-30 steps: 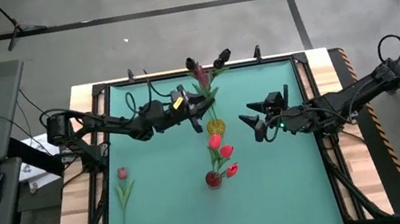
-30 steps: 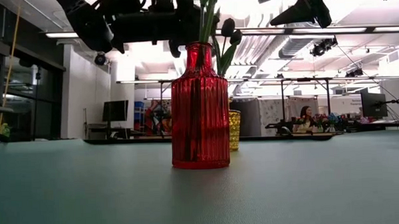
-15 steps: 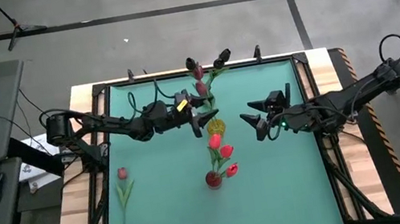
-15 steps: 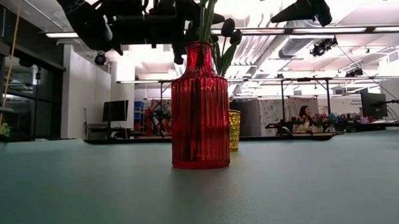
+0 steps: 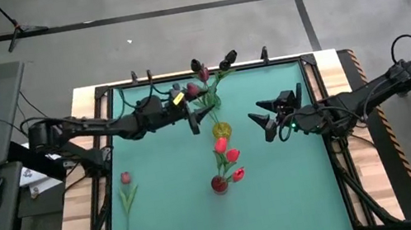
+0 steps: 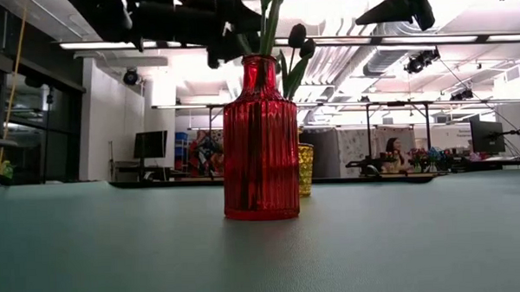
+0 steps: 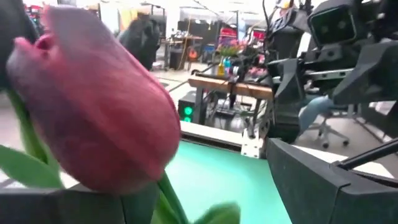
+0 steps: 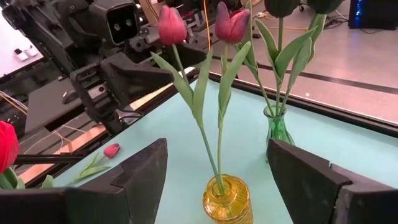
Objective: Sort flowers into vase by color
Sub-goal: Put the top red tulip into the yellow vase
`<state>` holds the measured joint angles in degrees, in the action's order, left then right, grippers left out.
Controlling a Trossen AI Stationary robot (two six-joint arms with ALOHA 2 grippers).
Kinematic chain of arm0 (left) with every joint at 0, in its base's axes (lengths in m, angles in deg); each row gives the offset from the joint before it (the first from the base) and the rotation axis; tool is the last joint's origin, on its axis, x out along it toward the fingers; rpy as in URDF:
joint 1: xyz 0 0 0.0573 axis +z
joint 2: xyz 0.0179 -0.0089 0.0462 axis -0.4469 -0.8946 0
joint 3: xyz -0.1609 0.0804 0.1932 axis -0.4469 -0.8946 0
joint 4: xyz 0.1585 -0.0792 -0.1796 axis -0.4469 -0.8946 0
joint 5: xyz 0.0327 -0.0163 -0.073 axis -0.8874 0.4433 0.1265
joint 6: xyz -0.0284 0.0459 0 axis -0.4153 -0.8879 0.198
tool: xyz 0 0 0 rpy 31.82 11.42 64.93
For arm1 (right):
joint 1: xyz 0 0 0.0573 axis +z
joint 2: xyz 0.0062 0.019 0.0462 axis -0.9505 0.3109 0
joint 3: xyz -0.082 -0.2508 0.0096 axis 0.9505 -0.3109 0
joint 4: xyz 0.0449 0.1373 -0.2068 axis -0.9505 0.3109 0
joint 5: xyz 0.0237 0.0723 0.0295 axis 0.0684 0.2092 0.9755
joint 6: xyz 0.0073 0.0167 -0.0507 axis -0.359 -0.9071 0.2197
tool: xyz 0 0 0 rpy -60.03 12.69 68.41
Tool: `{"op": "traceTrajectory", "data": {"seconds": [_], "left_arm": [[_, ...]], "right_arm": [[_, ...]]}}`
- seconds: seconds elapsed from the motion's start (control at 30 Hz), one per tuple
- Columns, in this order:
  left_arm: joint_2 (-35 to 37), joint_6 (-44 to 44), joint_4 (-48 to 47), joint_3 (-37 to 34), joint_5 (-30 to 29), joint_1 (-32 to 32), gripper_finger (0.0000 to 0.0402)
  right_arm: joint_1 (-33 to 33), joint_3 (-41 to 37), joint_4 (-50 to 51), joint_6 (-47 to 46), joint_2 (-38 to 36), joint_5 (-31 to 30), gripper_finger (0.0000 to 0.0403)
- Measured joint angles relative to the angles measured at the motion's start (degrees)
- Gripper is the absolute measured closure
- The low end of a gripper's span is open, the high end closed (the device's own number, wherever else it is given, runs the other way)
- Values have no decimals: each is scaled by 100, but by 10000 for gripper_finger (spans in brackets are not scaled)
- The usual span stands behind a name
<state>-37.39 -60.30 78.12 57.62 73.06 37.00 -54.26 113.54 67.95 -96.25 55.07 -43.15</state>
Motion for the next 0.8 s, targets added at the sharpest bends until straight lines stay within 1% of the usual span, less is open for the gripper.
{"op": "traceTrajectory", "data": {"seconds": [0.2,0.37,0.63,0.7,0.8], "left_arm": [[401,-379,-155,0,-86,95,134],[538,-294,-337,0,-110,120,134],[268,-112,-71,15,463,-295,134],[148,-253,-120,116,586,-418,134],[-95,-777,-206,310,653,-562,134]], "right_arm": [[0,0,0,48,0,-7,137],[0,0,-9,48,0,-7,137],[-2,0,-14,101,0,-33,137],[-2,0,-79,100,0,-44,137],[-70,0,-467,100,0,-9,137]]}}
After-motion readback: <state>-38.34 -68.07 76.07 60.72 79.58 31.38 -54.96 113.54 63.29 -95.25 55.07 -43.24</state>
